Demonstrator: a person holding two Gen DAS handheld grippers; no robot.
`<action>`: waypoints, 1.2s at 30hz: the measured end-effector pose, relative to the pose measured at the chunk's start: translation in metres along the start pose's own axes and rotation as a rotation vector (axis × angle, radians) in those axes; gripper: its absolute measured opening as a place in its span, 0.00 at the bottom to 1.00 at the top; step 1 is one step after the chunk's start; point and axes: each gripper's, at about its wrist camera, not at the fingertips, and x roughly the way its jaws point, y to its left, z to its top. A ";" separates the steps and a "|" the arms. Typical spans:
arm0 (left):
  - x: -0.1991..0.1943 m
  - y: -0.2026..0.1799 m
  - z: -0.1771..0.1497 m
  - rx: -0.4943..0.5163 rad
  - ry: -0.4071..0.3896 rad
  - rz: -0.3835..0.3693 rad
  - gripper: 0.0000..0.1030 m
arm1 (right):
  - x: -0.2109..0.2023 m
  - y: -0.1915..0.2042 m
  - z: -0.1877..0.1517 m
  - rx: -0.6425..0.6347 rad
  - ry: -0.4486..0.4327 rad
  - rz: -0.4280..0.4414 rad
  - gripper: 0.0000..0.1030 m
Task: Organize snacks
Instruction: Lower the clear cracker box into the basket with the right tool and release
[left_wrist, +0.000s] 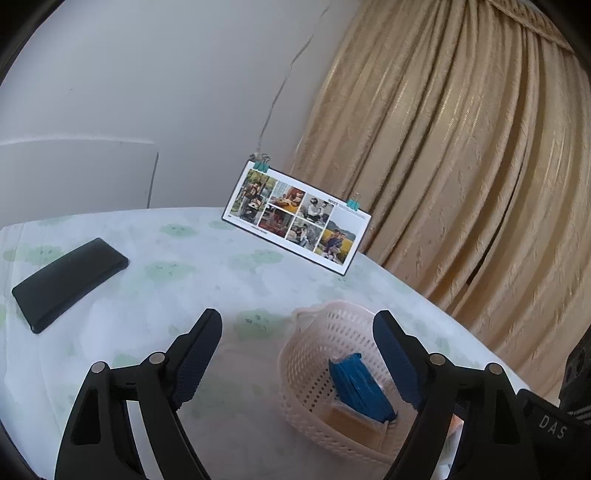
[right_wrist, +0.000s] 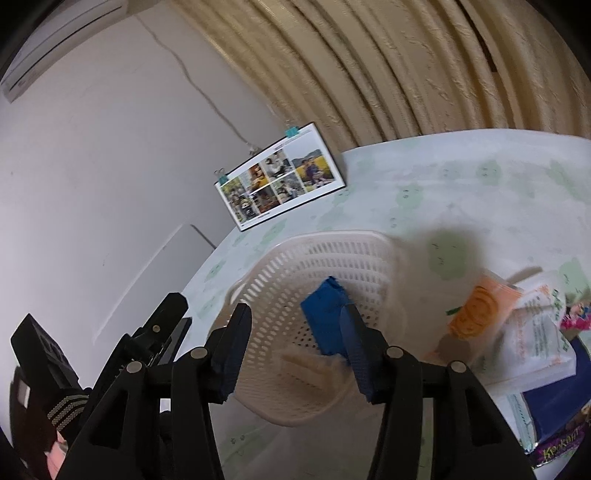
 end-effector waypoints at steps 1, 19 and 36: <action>-0.001 -0.001 0.000 0.007 -0.001 -0.003 0.82 | -0.002 -0.003 0.000 0.007 -0.003 -0.004 0.47; -0.004 -0.023 -0.010 0.105 0.004 -0.048 0.82 | -0.043 -0.036 -0.004 -0.012 -0.079 -0.191 0.47; -0.003 -0.033 -0.016 0.151 0.028 -0.047 0.82 | -0.105 -0.101 -0.020 0.049 -0.152 -0.412 0.47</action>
